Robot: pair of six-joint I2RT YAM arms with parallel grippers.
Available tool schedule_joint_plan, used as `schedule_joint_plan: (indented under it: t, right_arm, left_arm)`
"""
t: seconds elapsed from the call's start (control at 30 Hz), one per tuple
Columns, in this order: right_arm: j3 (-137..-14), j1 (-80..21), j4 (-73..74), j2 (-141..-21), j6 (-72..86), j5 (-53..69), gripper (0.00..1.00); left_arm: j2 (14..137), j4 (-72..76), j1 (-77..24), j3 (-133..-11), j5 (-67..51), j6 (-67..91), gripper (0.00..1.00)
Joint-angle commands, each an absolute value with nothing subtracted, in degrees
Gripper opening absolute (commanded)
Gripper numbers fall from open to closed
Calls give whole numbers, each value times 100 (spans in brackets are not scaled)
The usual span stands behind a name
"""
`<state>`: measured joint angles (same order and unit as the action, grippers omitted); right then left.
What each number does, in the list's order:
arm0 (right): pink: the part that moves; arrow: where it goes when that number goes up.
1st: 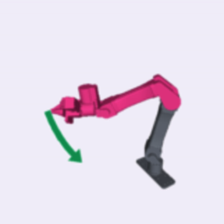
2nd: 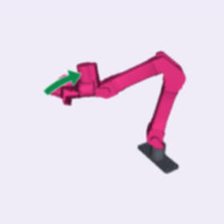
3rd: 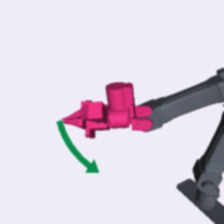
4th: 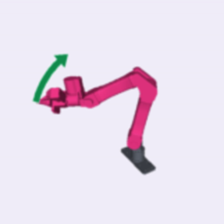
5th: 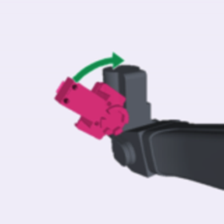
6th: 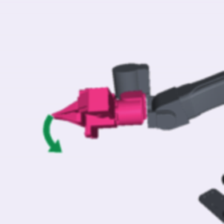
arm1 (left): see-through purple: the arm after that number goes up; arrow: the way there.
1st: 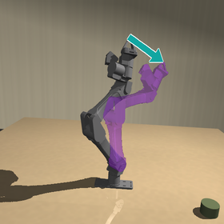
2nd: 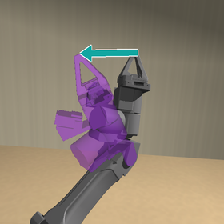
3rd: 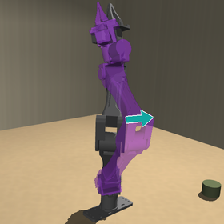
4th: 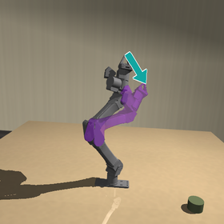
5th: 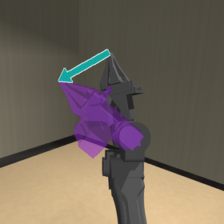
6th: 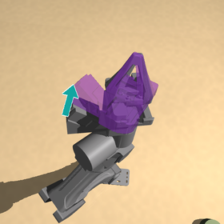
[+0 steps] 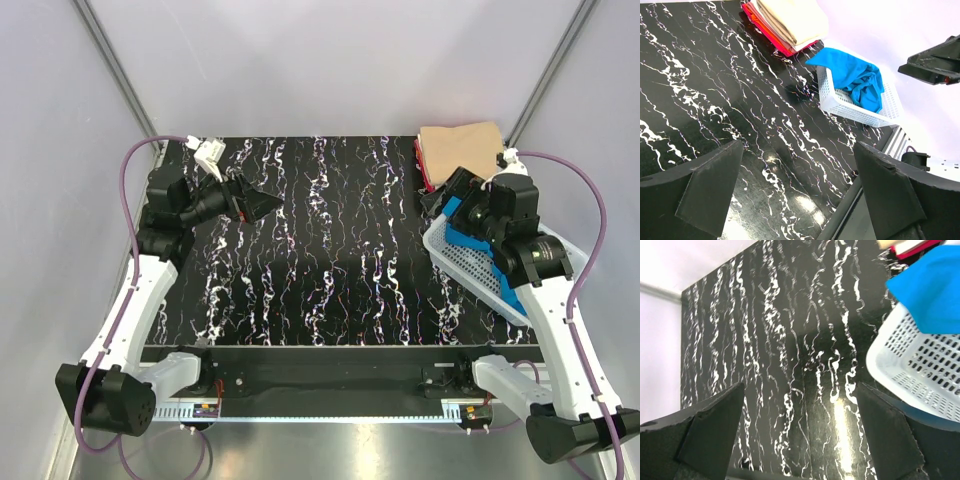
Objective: Fold and stack the t-shirts
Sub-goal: Grab the tshirt from the pile
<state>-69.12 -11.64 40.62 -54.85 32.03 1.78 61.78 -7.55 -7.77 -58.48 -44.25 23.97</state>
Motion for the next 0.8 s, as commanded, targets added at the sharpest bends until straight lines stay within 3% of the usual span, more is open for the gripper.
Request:
schedule_joint_plan:
  t: [0.0,0.23,0.3,0.5,0.77]
  right_arm:
    - [-6909,-1195,3937,-5511,3357,-377,100]
    - [-6724,-1178,4096,-5835,3393,-1510,100]
    - [-6592,-978,4306,-6167,3699,-2520,98]
    - [-6802,789,4746,-7223,3779,-2030,97]
    - [-6619,1475,4167,-8392,3832,-2181,96]
  left_arm:
    - [6152,-431,-791,-5818,-4597,2355,99]
    - [6530,-993,-773,-6098,-4543,2276,99]
    - [6635,-993,-773,-6117,-4658,2337,99]
    - [6469,-1073,-774,-6073,-4448,2276,99]
    - [6583,-1063,-774,-6082,-4500,2347,99]
